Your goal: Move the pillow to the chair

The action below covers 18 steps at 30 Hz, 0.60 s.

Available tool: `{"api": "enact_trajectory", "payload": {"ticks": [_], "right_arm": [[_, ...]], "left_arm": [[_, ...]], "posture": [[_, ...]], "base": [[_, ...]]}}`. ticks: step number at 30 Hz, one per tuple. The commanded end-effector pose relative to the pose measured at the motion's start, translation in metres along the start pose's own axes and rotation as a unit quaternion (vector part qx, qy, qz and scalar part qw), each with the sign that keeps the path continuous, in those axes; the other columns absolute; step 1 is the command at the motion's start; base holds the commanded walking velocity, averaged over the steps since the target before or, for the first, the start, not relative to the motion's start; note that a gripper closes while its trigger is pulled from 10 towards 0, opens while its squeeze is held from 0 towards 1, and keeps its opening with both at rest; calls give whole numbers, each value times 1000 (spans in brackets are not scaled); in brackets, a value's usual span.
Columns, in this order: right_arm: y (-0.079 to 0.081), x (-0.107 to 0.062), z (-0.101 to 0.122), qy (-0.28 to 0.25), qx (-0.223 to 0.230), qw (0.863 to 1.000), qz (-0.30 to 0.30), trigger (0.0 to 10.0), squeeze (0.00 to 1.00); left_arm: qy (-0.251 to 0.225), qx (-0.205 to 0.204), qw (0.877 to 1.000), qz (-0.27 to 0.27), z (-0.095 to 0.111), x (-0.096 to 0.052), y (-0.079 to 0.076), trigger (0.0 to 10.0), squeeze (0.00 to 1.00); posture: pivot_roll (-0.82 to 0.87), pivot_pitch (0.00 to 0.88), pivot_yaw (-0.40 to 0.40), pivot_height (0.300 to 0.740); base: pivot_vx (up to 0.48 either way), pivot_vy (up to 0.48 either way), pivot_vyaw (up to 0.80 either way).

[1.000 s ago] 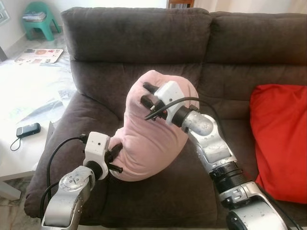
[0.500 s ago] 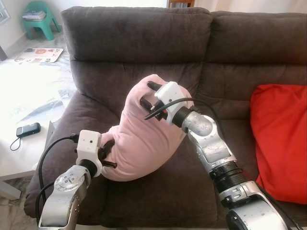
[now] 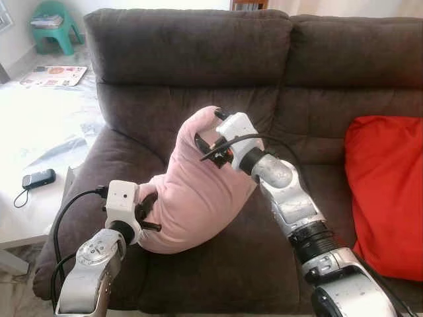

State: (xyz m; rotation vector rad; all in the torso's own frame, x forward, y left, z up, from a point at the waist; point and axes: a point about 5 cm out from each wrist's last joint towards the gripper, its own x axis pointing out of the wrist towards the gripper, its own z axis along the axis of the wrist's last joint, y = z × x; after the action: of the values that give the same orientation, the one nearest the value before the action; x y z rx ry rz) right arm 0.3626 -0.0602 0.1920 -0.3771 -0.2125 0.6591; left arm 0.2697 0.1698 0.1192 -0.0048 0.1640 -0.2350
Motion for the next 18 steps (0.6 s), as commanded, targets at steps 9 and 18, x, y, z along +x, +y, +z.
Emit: {"api": "enact_trajectory", "payload": {"ticks": [9, 18], "right_arm": [[-11, 6, 3, 26, -72, 995, -57, 10000, 0], [-25, -10, -24, 95, -99, 988, -73, 10000, 0]], "left_arm": [[-43, 1, 996, 81, 9, 7, 11, 10000, 0], [-53, -6, 985, 165, 8, 4, 29, 10000, 0]], "posture": [[67, 72, -36, 740], [62, 73, -35, 740]], "base": [[0, 0, 0], [0, 0, 0]]}}
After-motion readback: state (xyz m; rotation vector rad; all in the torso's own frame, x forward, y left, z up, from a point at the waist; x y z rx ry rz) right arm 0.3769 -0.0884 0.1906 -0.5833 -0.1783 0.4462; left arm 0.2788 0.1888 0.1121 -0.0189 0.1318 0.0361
